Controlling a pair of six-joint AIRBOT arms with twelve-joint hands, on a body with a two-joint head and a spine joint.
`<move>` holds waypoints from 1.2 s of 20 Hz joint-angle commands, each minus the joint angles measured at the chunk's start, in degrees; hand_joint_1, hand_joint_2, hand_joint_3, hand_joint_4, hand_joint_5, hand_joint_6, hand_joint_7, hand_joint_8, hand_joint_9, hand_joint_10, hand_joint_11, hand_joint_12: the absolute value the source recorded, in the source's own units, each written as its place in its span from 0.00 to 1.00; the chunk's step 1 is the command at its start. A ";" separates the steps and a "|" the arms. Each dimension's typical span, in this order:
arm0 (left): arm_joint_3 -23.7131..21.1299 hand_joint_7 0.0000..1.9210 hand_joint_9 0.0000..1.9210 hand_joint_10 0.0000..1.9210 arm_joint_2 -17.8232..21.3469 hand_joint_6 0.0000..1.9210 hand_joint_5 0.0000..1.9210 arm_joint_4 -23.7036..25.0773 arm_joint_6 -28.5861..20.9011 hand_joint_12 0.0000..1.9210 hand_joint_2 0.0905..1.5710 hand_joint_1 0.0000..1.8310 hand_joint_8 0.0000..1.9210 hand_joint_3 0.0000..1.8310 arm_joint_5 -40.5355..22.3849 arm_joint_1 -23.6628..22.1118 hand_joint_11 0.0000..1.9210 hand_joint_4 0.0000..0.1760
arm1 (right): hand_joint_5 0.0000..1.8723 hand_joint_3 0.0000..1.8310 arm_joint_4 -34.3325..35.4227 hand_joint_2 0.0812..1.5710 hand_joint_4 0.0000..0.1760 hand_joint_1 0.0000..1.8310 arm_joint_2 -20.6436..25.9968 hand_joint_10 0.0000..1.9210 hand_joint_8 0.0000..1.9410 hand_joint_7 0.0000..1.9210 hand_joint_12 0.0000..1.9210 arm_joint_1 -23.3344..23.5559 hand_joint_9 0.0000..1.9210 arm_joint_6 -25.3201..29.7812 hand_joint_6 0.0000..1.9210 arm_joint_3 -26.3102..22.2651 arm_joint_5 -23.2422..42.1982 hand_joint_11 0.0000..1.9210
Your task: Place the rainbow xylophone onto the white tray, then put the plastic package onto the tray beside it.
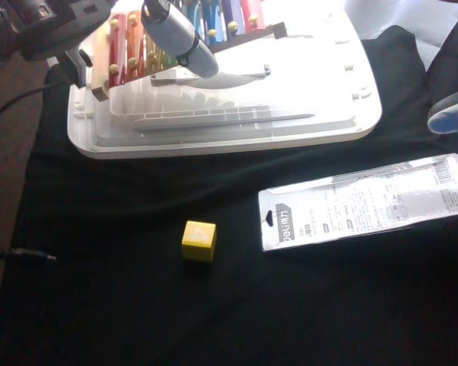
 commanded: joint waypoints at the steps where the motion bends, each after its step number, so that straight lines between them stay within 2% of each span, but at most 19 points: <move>1: 0.28 0.36 0.32 0.36 -0.41 0.29 0.29 -1.73 0.01 0.65 0.64 0.66 0.24 0.00 -4.43 -0.12 0.17 0.00 | 0.10 0.00 3.90 0.50 0.20 0.42 -0.18 0.00 0.00 0.13 0.22 1.07 0.14 0.72 0.00 0.12 5.88 0.09; 2: 0.44 0.36 0.35 0.29 -0.61 0.24 0.30 -2.31 0.00 0.61 0.63 0.67 0.18 0.00 -4.47 0.40 0.21 0.00 | 0.10 0.00 3.90 0.50 0.19 0.43 -0.18 0.00 0.00 0.13 0.22 1.07 0.14 0.84 0.00 0.12 5.95 0.09; 3: 0.57 0.38 0.36 0.23 -0.76 0.19 0.32 -2.44 -0.05 0.58 0.62 0.68 0.13 0.00 -4.46 0.63 0.20 0.00 | 0.10 0.00 3.90 0.50 0.18 0.43 -0.18 0.00 0.00 0.13 0.22 1.08 0.14 0.92 0.00 0.12 5.99 0.10; 5: 1.24 0.39 0.36 0.15 -1.36 0.10 0.34 -2.55 -0.72 0.58 0.62 0.67 0.05 0.00 -4.38 1.35 0.13 0.00 | 0.11 0.00 3.90 0.50 0.18 0.44 -0.18 0.00 0.00 0.13 0.22 1.09 0.14 1.12 0.00 0.12 6.07 0.09; 6: 1.60 0.39 0.37 0.12 -1.61 0.06 0.34 -2.70 -1.07 0.56 0.63 0.62 0.03 0.00 -4.38 1.66 0.14 0.00 | 0.11 0.00 3.90 0.50 0.17 0.43 -0.18 0.00 0.00 0.14 0.22 1.09 0.15 1.16 0.00 0.11 6.10 0.09; 7: 2.04 0.40 0.39 0.10 -1.93 0.04 0.36 -2.81 -1.33 0.56 0.63 0.62 0.02 0.00 -4.36 1.97 0.13 0.00 | 0.11 0.00 3.90 0.50 0.20 0.43 -0.18 0.00 0.00 0.14 0.21 1.09 0.14 1.22 0.00 0.10 6.13 0.09; 8: 2.38 0.39 0.38 0.09 -2.20 0.03 0.35 -2.84 -1.54 0.56 0.64 0.61 0.01 0.00 -4.17 2.22 0.13 0.00 | 0.11 0.00 3.90 0.50 0.20 0.43 -0.18 0.00 0.00 0.14 0.21 1.09 0.15 1.29 0.00 0.10 6.18 0.09; 10: 2.98 0.40 0.41 0.06 -2.71 0.02 0.36 -2.87 -1.73 0.50 0.61 0.64 0.01 0.00 -3.72 2.62 0.18 0.00 | 0.11 0.00 3.90 0.51 0.17 0.43 -0.18 0.00 0.00 0.14 0.22 1.09 0.15 1.40 0.00 0.10 6.26 0.09; 13: 3.75 0.43 0.44 0.02 -3.42 0.00 0.38 -2.89 -1.84 0.42 0.57 0.69 0.00 0.00 -2.95 3.09 0.23 0.00 | 0.11 0.00 3.90 0.50 0.24 0.42 -0.25 0.00 0.00 0.14 0.21 1.09 0.14 1.52 0.00 0.09 6.30 0.09; 15: 4.25 0.42 0.42 0.01 -3.82 0.00 0.38 -2.90 -1.84 0.39 0.56 0.71 0.00 0.00 -2.24 3.39 0.22 0.00 | 0.11 0.00 3.90 0.50 0.22 0.41 -0.28 0.00 0.00 0.14 0.21 1.09 0.14 1.53 0.00 0.10 6.30 0.09; 19: 4.66 0.37 0.39 0.00 -3.97 0.00 0.31 -2.92 -1.84 0.34 0.55 0.69 0.00 0.00 -0.87 3.86 0.18 0.00 | 0.12 0.00 3.90 0.50 0.29 0.41 -0.32 0.00 0.00 0.15 0.20 1.14 0.14 1.59 0.00 0.09 6.31 0.09; 21: 4.73 0.33 0.33 0.00 -4.04 0.00 0.26 -2.92 -1.84 0.32 0.52 0.67 0.00 0.00 -0.54 4.07 0.14 0.00 | 0.12 0.00 3.89 0.50 0.25 0.42 -0.39 0.00 0.00 0.14 0.20 1.20 0.14 1.59 0.00 0.09 6.31 0.09; 24: 4.75 0.18 0.18 0.00 -4.34 0.00 0.17 -2.85 -1.82 0.27 0.46 0.61 0.00 0.00 -0.39 4.34 0.07 0.00 | 0.12 0.00 3.89 0.51 0.27 0.42 -0.41 0.00 0.00 0.15 0.20 1.25 0.15 1.59 0.00 0.09 6.32 0.09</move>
